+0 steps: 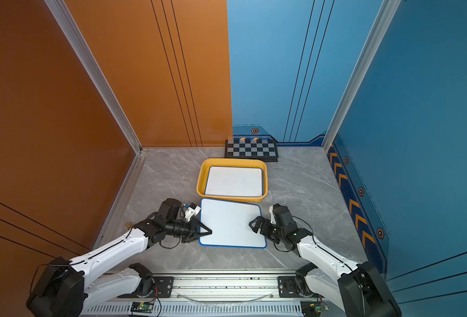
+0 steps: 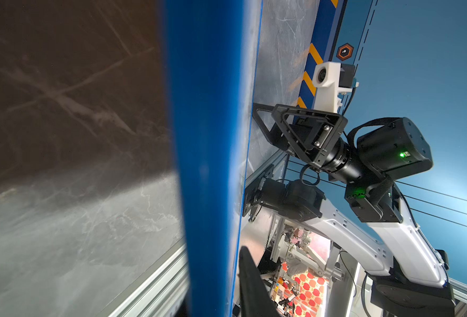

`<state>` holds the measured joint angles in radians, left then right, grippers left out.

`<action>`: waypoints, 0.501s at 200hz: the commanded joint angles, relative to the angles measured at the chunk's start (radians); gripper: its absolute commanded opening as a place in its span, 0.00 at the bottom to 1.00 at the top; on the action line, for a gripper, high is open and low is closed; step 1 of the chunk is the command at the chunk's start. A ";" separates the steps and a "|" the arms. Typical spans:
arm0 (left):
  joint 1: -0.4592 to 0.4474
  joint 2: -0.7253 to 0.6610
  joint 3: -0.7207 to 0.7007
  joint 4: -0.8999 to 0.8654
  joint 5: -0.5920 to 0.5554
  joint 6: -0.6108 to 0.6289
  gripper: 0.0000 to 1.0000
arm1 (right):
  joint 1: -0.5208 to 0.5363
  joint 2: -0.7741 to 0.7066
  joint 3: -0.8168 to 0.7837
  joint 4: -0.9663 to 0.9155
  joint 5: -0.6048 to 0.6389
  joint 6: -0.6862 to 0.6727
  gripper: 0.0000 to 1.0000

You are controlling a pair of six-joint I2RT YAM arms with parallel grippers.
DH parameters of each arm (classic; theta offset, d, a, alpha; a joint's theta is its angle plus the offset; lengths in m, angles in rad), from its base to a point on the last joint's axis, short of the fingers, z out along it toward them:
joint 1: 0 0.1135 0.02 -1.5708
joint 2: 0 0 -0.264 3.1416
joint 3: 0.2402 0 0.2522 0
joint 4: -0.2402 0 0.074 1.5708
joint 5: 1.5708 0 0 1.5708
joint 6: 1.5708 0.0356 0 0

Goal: Put the whiteboard into the storage box
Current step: Pick up the whiteboard at the center of the board.

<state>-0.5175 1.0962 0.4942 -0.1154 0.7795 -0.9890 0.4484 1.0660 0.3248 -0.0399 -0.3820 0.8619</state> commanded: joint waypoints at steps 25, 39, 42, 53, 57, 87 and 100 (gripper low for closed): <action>0.035 -0.054 0.027 -0.040 0.035 0.028 0.16 | 0.008 0.021 -0.064 -0.155 -0.012 0.024 1.00; 0.048 -0.074 0.018 -0.043 0.041 0.027 0.13 | 0.004 0.027 -0.064 -0.155 -0.012 0.020 1.00; 0.049 -0.079 0.016 -0.042 0.043 0.025 0.12 | 0.004 0.028 -0.064 -0.153 -0.012 0.021 1.00; 0.054 -0.091 0.009 -0.042 0.044 0.024 0.11 | 0.003 0.035 -0.063 -0.152 -0.012 0.019 1.00; 0.057 -0.094 0.008 -0.041 0.046 0.023 0.10 | 0.003 0.038 -0.062 -0.152 -0.013 0.019 1.00; 0.059 -0.099 0.002 -0.018 0.066 0.014 0.02 | 0.001 0.049 -0.058 -0.144 -0.024 0.017 1.00; 0.059 -0.100 0.005 -0.016 0.074 0.014 0.00 | -0.001 0.047 -0.055 -0.145 -0.027 0.017 1.00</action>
<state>-0.4652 1.0061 0.4934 -0.1341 0.8131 -0.9768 0.4496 1.0691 0.3195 -0.0303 -0.4004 0.8619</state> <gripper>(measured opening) 0.075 0.997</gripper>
